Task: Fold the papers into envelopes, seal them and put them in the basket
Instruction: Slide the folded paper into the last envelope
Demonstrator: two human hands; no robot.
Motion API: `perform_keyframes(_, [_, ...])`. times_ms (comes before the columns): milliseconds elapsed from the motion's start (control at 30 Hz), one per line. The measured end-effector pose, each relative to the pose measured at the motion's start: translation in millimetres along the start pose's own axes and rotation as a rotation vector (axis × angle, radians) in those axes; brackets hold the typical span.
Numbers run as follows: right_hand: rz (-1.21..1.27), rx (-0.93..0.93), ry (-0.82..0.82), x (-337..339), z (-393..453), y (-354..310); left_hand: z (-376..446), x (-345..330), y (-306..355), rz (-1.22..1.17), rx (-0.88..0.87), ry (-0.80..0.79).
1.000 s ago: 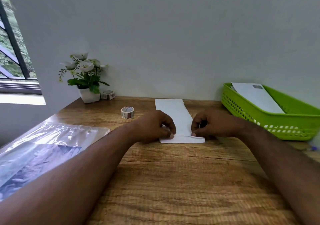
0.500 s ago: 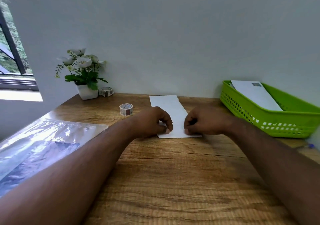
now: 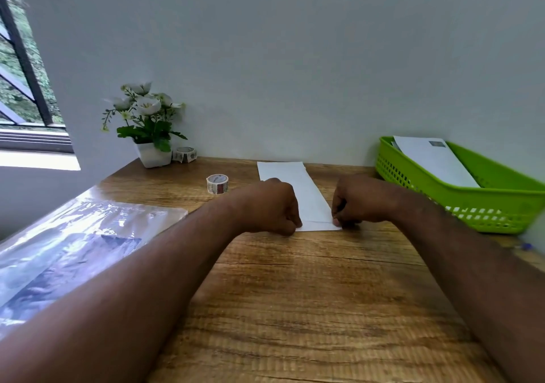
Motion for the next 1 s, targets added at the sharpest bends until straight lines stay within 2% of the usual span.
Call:
perform_keyframes(100, [-0.139,-0.005,0.032,-0.1,-0.1,-2.4,1.4,0.5,1.0,0.039,0.021,0.012])
perform_keyframes(167, [-0.212,0.026,0.142,5.8,-2.4,-12.8,2.3,-1.5,1.3,0.072,0.023,0.020])
perform_keyframes(233, [-0.165,0.100,0.260,12.3,-5.3,-25.0,4.0,-2.9,2.0,0.108,0.016,0.034])
perform_keyframes(400, [0.021,0.205,0.203,-1.9,-0.7,-32.2,5.7,-3.5,2.8,0.136,0.008,0.050])
perform_keyframes(567, [-0.117,0.109,0.184,-2.1,5.7,-14.6,8.3,-4.8,5.3,0.221,-0.010,0.095])
perform_keyframes(667, [-0.212,0.128,0.317,8.0,1.5,-17.7,8.4,5.2,0.6,0.231,0.017,0.192])
perform_keyframes(767, [-0.042,0.261,0.533,28.8,-13.2,-34.7,2.3,23.5,-3.3,0.185,0.021,0.326])
perform_keyframes(900, [-0.015,0.304,0.525,23.6,-11.8,-42.1,-9.4,40.3,-4.1,0.182,-0.023,0.490])
perform_keyframes(1000, [0.114,0.303,0.632,35.3,-15.0,-28.9,-19.0,54.8,0.1,0.280,-0.047,0.647])
Point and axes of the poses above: each hand's wrist, its own z-axis towards the middle knuckle, its own x-axis out of the back of the hand, y = z × x, the point moved 9 cm from there along z, towards the middle knuckle, and after that the axes turned 4 degrees about -y, right-handed, at the moved point
